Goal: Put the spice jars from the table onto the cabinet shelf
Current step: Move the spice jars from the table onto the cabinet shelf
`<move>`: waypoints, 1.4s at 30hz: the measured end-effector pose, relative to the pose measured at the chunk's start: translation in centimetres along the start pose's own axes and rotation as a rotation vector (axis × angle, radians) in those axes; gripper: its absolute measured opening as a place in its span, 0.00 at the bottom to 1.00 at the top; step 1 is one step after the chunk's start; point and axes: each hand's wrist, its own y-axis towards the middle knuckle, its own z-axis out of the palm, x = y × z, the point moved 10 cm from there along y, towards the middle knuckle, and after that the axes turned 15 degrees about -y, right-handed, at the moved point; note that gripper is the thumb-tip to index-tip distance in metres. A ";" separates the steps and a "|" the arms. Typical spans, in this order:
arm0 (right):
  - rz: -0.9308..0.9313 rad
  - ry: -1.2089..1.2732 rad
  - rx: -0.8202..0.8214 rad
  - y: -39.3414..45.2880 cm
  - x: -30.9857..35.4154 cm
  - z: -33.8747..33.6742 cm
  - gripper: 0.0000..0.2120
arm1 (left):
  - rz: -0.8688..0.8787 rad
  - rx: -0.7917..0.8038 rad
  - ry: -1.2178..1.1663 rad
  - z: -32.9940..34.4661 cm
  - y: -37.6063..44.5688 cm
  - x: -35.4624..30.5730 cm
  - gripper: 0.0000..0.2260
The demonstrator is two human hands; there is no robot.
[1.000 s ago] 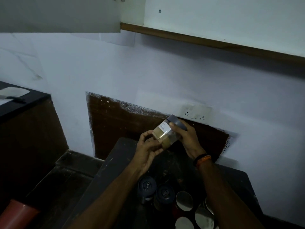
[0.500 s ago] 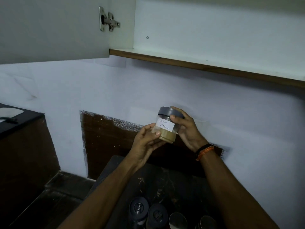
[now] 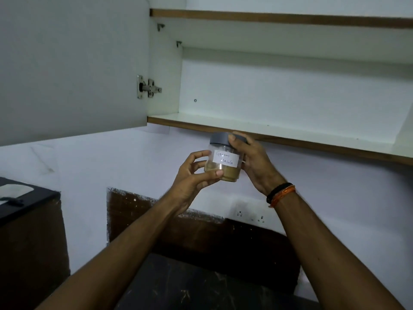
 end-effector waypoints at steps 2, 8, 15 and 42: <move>-0.025 -0.011 -0.001 1.0 1.6 -0.4 0.23 | 0.012 0.030 0.043 0.9 1.2 -1.4 0.31; -0.071 0.006 -0.037 4.3 5.5 -1.4 0.29 | 0.036 0.091 0.084 3.2 4.8 -5.4 0.31; -0.089 -0.027 -0.042 7.0 8.0 -1.8 0.22 | 0.029 0.112 0.120 4.2 8.1 -7.5 0.33; -0.141 -0.166 -0.129 13.9 7.0 -2.1 0.27 | 0.057 0.171 0.587 5.9 19.1 -14.1 0.16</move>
